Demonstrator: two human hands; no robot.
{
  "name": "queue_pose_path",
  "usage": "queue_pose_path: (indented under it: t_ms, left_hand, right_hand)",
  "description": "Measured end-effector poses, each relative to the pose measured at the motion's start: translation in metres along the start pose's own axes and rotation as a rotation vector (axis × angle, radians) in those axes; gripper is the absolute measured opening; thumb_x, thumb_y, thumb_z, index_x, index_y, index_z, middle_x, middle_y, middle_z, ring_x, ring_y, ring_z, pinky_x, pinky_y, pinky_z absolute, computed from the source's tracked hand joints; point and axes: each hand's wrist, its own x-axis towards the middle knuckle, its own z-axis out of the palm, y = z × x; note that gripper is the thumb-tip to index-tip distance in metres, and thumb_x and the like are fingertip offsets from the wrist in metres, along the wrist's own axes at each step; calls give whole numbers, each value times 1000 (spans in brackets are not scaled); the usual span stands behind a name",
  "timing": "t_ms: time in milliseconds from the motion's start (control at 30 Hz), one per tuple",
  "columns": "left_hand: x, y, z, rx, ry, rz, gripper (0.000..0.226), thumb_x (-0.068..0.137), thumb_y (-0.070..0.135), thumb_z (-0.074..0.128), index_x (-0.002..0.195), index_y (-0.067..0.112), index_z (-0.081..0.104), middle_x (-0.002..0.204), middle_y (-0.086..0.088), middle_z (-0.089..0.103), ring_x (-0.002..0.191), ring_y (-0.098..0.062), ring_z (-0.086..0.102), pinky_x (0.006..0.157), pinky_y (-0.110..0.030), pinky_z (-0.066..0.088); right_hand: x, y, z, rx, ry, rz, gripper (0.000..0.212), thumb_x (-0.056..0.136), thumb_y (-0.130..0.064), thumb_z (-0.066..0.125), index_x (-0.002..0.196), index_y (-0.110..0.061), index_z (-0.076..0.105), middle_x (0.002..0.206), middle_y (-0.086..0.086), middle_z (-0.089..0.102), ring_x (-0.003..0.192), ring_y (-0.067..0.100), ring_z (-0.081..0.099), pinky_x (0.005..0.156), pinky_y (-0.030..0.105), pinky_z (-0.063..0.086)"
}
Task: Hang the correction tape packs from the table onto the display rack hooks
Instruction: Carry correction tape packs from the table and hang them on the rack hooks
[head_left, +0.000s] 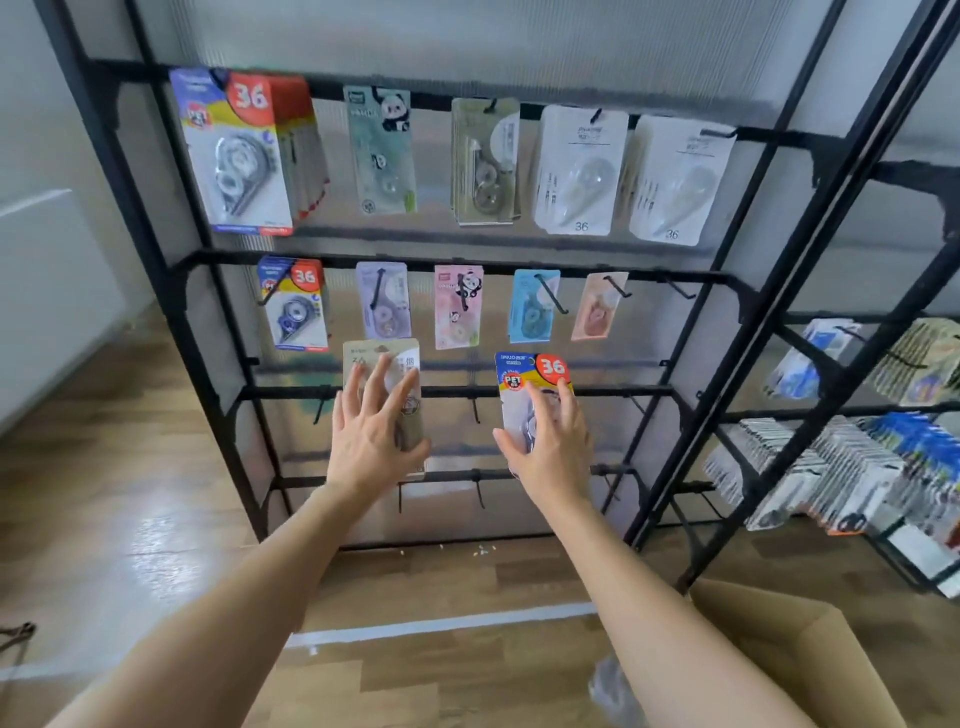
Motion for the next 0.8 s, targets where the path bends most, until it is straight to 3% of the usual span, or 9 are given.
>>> queue_pose_path:
  t_ms: [67,200,300,400,467,567,800]
  left_hand:
    - [20,-8,3,16,20,5,84,72,56,51,149,28,30,160,-3,12,146,-28,-2,116,-51,10]
    - [58,-18,12,55,40,-23,86,79,40,71,150,30,24,161,-2,6,146,-26,-9,118,-50,4]
    - [77,-31,16,64,99,6,86,76,40,72,149,28,28,160,-4,11,146,-26,-6,118,-54,8]
    - [89,-51,14,99,117,-27,89,77,39,74,150,30,25,161,-3,8,146,-25,-8,116,-51,3]
    - [91,-68,12,124,123,-53,87,78,41,72,150,31,24,160,-3,9,146,-27,-7,115,-51,4]
    - [84,-97,7,155,159,-88,82,74,49,59,147,32,27,158,-6,19,145,-32,4,112,-59,18]
    - [52,-164,-6,200,104,-123,85,70,62,46,147,33,24,156,-10,24,143,-34,9,107,-62,24]
  right_hand:
    - [20,0,13,38,24,-23,70,76,-46,71,135,-14,51,145,21,40,126,45,44,93,58,45]
    - [62,-2,38,86,61,-92,69,76,-50,64,134,-19,46,143,19,42,124,44,46,90,59,48]
    - [94,-7,56,121,77,-135,68,78,-52,62,136,-23,40,146,19,39,127,44,43,90,61,47]
    - [114,-23,71,137,103,-189,66,81,-55,56,136,-22,41,146,20,38,128,44,42,92,59,47]
    - [122,-37,82,143,110,-236,65,83,-58,49,137,-22,40,146,20,38,129,45,42,95,59,44]
    - [125,-58,101,170,121,-331,63,84,-56,49,136,-23,41,147,18,35,131,45,39,97,59,42]
    - [106,-120,147,205,74,-447,66,81,-56,51,138,-25,37,149,10,26,131,45,39,100,57,39]
